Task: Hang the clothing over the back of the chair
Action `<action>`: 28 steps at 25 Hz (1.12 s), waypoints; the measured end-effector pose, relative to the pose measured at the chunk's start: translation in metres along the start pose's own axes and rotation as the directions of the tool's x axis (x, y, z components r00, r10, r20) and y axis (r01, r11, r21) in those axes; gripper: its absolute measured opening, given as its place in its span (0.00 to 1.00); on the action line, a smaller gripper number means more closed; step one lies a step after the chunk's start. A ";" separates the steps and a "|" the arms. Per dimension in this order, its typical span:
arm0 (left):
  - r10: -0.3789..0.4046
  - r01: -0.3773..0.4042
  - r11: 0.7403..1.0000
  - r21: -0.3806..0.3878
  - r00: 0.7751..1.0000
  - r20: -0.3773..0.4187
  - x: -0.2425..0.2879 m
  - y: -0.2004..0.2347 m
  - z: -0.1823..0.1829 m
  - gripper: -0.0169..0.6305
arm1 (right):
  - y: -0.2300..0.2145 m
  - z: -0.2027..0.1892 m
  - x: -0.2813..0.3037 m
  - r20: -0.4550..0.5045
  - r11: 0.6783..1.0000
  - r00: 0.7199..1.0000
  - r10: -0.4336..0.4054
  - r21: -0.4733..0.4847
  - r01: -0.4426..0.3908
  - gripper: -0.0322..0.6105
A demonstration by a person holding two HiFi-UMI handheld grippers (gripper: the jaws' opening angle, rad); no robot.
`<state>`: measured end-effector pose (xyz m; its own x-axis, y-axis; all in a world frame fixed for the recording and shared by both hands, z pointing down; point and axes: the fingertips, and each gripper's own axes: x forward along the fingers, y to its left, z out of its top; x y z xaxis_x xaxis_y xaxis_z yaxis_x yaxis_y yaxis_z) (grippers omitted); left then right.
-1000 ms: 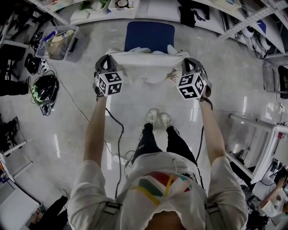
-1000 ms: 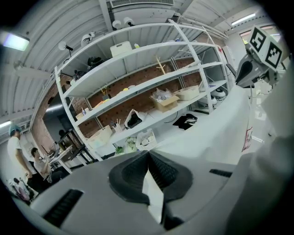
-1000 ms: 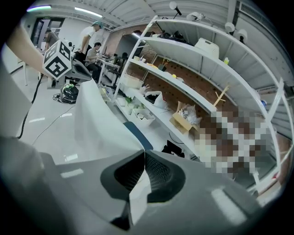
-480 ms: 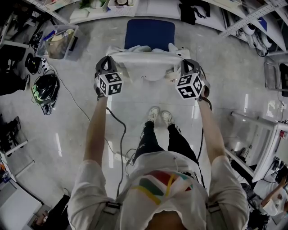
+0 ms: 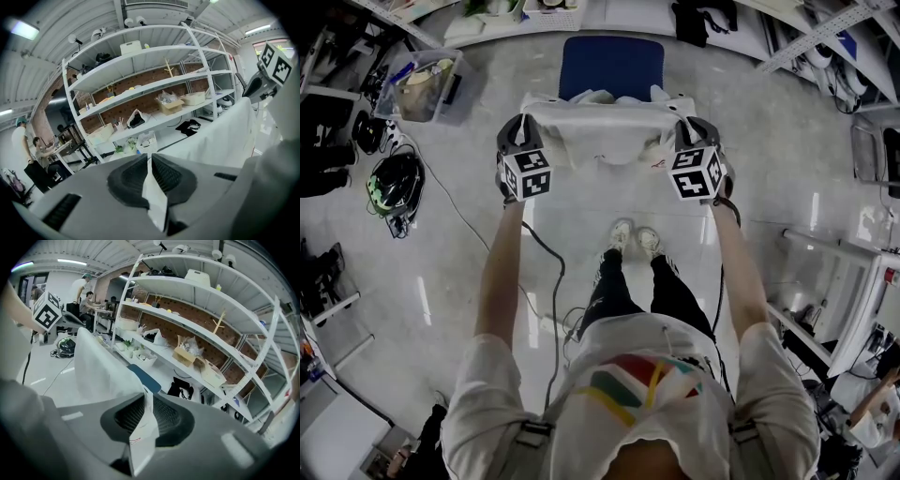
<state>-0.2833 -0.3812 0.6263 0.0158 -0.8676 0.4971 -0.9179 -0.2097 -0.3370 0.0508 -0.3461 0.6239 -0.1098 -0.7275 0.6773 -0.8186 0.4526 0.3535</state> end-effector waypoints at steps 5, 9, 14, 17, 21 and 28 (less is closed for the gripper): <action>0.023 -0.023 1.000 -0.009 1.000 0.010 -0.004 0.005 0.009 0.05 | -0.006 -0.001 -0.006 0.004 1.000 1.000 0.006 0.028 -0.006 0.16; 0.030 -0.030 0.999 -0.016 0.999 0.019 -0.007 0.005 0.016 0.05 | -0.007 0.002 -0.011 0.012 1.000 1.000 -0.001 0.009 0.000 0.16; 0.051 -0.051 0.999 0.000 0.996 0.067 -0.018 0.006 0.043 0.05 | -0.029 0.023 -0.027 0.070 0.998 0.996 -0.064 0.003 0.064 0.10; 0.058 -0.059 0.998 0.000 0.991 0.124 -0.027 0.012 0.073 0.05 | -0.052 0.049 -0.045 0.146 0.993 0.982 -0.117 0.031 0.114 0.06; 0.088 -0.078 0.996 -0.052 0.970 0.226 -0.049 0.027 0.128 0.05 | -0.079 0.098 -0.080 0.280 0.987 0.947 -0.160 0.078 0.143 0.06; 0.151 -0.098 0.984 -0.148 0.902 0.404 -0.117 0.036 0.236 0.05 | -0.103 0.181 -0.165 0.507 0.970 0.830 -0.233 0.062 0.234 0.06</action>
<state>-0.2248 -0.3934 0.3673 0.0361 -0.9965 0.0751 -0.9635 -0.0547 -0.2619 0.0512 -0.3659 0.3591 -0.1859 -0.9706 0.1529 -0.8551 0.2365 0.4614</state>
